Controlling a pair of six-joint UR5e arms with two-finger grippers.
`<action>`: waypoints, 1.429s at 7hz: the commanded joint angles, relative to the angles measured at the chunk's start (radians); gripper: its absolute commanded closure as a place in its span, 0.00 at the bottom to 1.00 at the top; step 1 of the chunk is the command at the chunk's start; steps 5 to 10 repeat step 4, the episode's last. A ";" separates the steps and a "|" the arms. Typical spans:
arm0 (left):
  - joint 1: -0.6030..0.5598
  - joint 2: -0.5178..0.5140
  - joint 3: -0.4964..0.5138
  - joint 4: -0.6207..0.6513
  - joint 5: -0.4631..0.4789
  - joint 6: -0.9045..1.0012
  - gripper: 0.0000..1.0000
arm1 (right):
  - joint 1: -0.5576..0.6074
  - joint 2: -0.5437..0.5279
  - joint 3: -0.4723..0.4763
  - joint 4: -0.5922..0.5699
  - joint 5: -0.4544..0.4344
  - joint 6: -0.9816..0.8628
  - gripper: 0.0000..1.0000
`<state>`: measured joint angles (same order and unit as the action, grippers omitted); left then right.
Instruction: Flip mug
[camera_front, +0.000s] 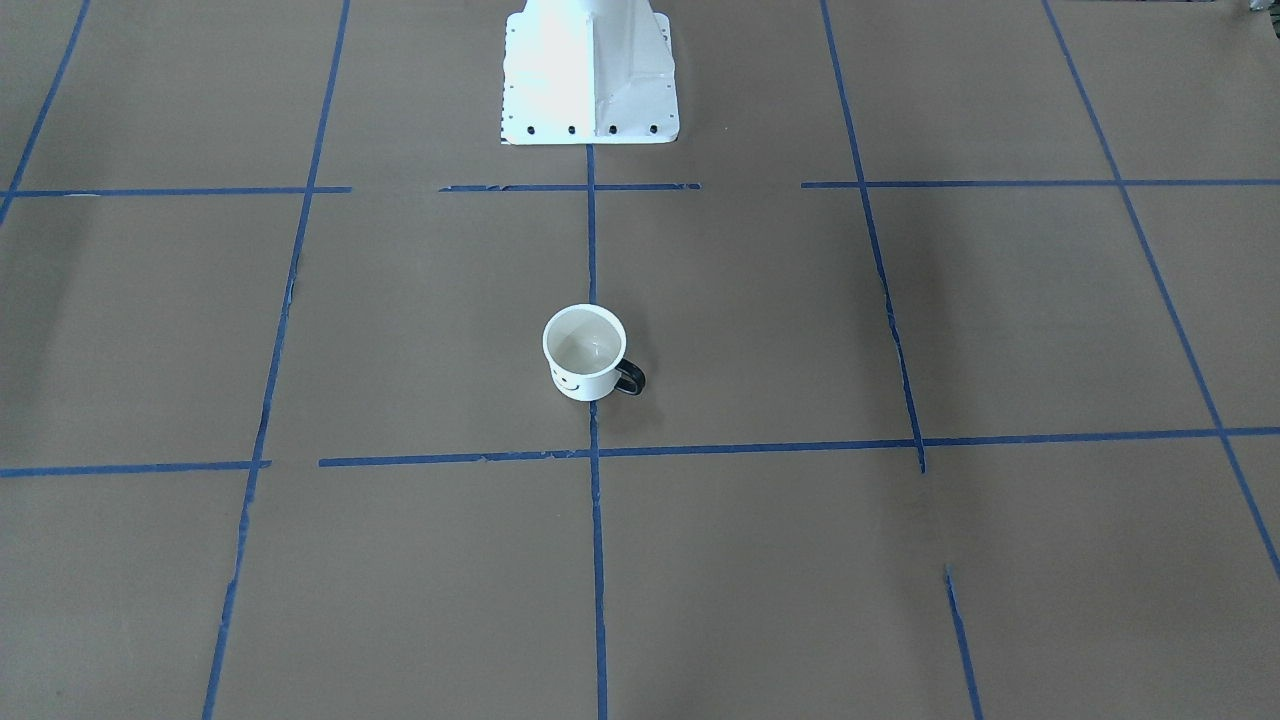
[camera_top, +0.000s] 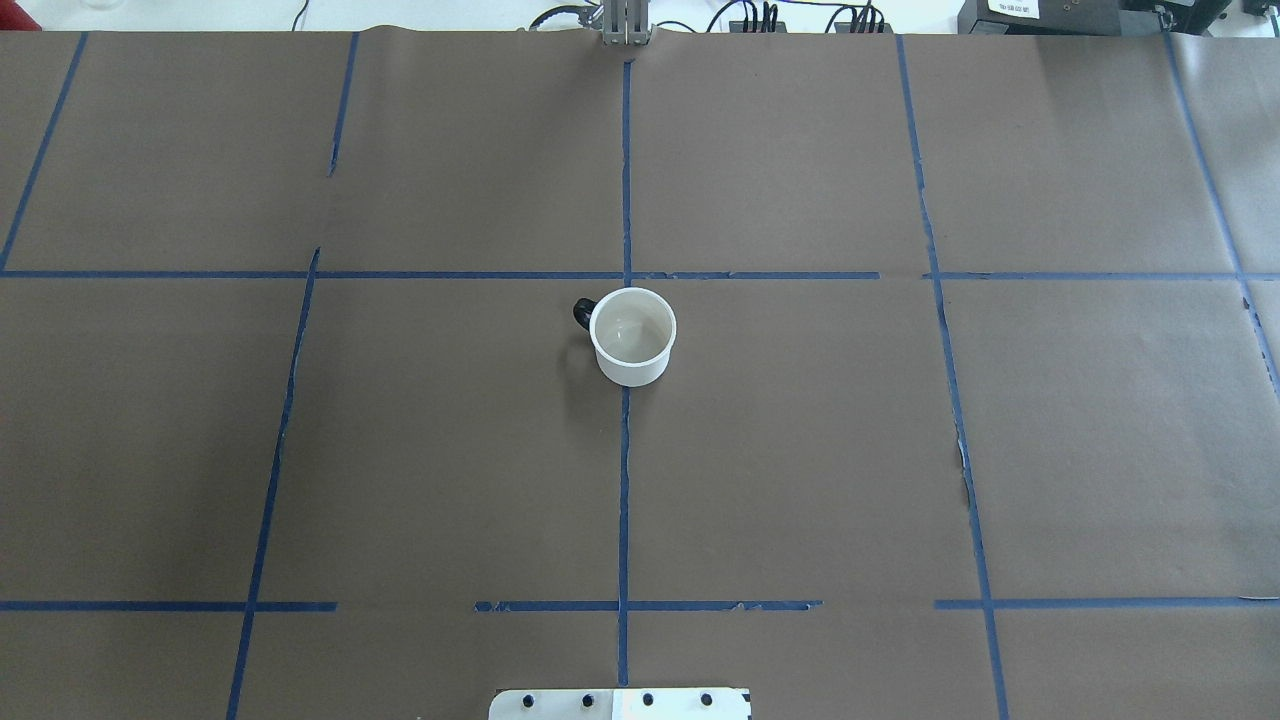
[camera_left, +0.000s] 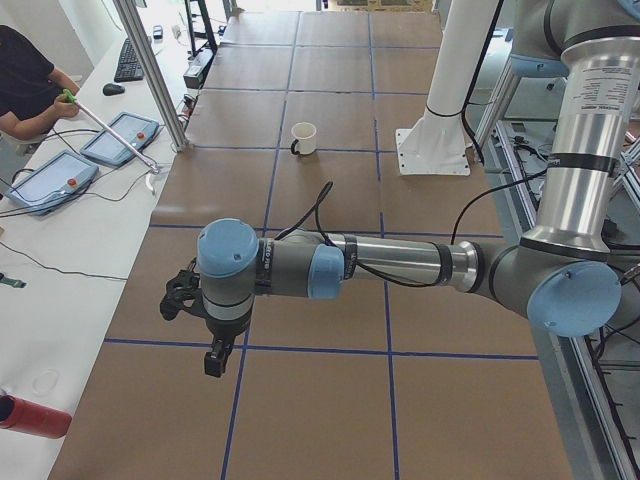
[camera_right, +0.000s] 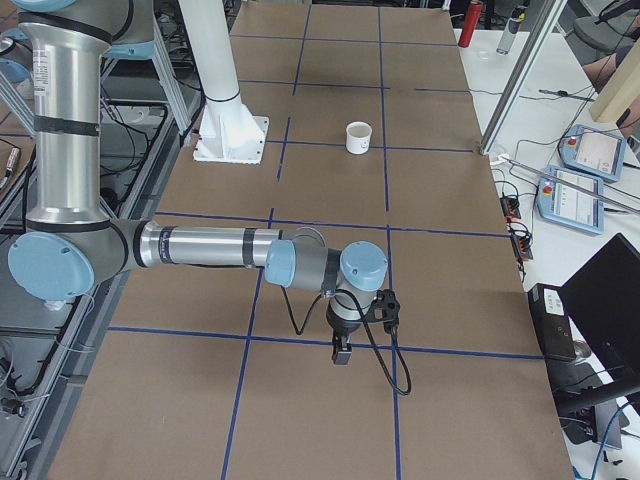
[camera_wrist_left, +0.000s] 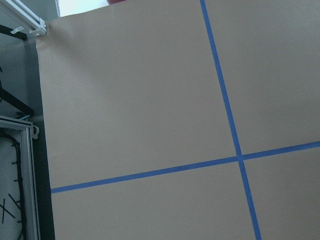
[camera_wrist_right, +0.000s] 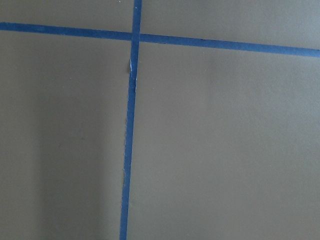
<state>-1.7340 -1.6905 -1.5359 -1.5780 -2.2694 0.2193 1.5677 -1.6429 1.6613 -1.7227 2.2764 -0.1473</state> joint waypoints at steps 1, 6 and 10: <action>0.054 0.056 0.014 -0.011 -0.022 -0.034 0.00 | 0.000 0.000 0.000 0.000 0.000 0.000 0.00; 0.062 0.061 -0.013 -0.014 -0.117 -0.034 0.00 | 0.000 0.000 0.000 0.000 0.000 0.000 0.00; 0.062 0.061 -0.013 -0.014 -0.117 -0.034 0.00 | 0.000 0.000 0.000 0.000 0.000 0.000 0.00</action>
